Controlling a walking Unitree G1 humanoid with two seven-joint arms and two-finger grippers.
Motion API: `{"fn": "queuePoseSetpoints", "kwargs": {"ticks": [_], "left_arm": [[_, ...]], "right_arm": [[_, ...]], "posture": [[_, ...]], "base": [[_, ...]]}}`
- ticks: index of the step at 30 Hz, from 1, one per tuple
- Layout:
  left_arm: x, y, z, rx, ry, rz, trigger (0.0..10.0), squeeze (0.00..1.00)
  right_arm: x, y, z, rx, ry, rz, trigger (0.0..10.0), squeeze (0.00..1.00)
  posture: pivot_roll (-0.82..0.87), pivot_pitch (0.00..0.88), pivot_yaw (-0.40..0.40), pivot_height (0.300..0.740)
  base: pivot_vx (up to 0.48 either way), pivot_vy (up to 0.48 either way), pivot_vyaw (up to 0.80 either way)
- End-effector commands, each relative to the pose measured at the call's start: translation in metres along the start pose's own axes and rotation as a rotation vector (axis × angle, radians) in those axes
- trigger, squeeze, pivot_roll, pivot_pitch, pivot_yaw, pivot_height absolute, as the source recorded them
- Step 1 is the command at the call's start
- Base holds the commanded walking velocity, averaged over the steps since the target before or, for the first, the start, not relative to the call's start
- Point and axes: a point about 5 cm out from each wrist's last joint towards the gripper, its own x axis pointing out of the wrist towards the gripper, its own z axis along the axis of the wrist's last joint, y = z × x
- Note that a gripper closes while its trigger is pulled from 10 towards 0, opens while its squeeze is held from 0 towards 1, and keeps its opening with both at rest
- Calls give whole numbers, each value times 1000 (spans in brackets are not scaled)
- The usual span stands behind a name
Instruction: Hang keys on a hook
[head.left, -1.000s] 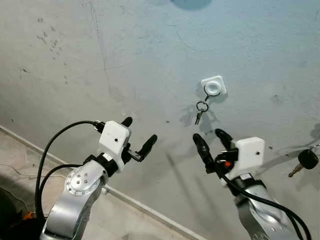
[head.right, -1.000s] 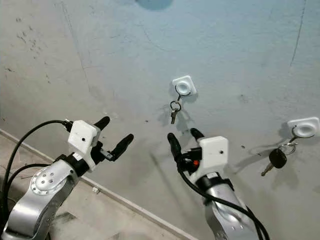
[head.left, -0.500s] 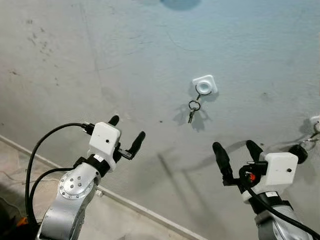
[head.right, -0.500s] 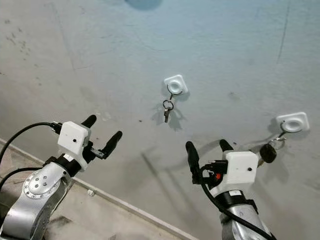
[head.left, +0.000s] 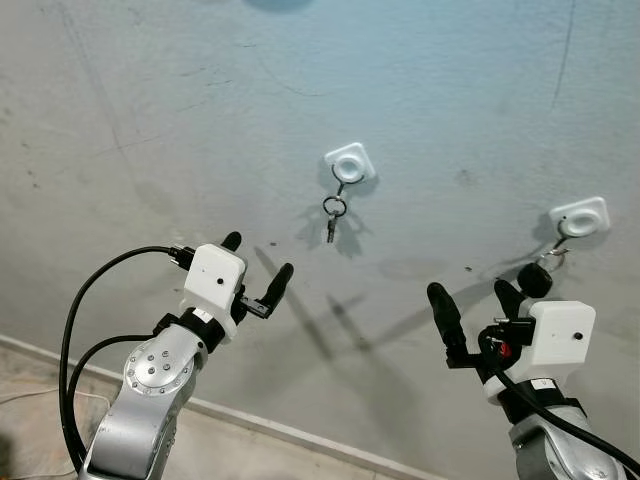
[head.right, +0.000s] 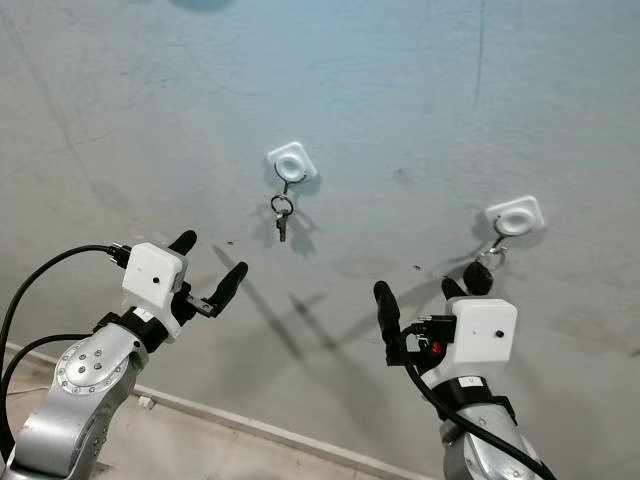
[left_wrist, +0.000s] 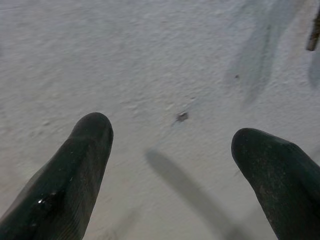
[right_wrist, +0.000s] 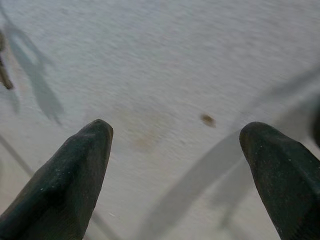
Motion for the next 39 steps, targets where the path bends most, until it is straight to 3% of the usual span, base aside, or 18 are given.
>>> {"fn": "queuePoseSetpoints", "kwargs": {"ticks": [1, 11, 39], "left_arm": [[0, -1, -1, 4, 10, -14, 10000, 0], [0, -2, -3, -1, 15, -28, 10000, 0], [4, -4, 1, -4, 7, -47, 10000, 0]], "right_arm": [[-1, 0, 0, -7, 9, 7, 10000, 976], [0, 1, -3, 3, 19, 9, 10000, 976], [4, 0, -6, 37, 26, -15, 10000, 980]], "posture": [[117, 0, -48, 740], [118, 0, -48, 740], [119, 0, -45, 740]], "base": [[0, 0, 0], [-209, 0, 0], [-371, 0, 0]]}}
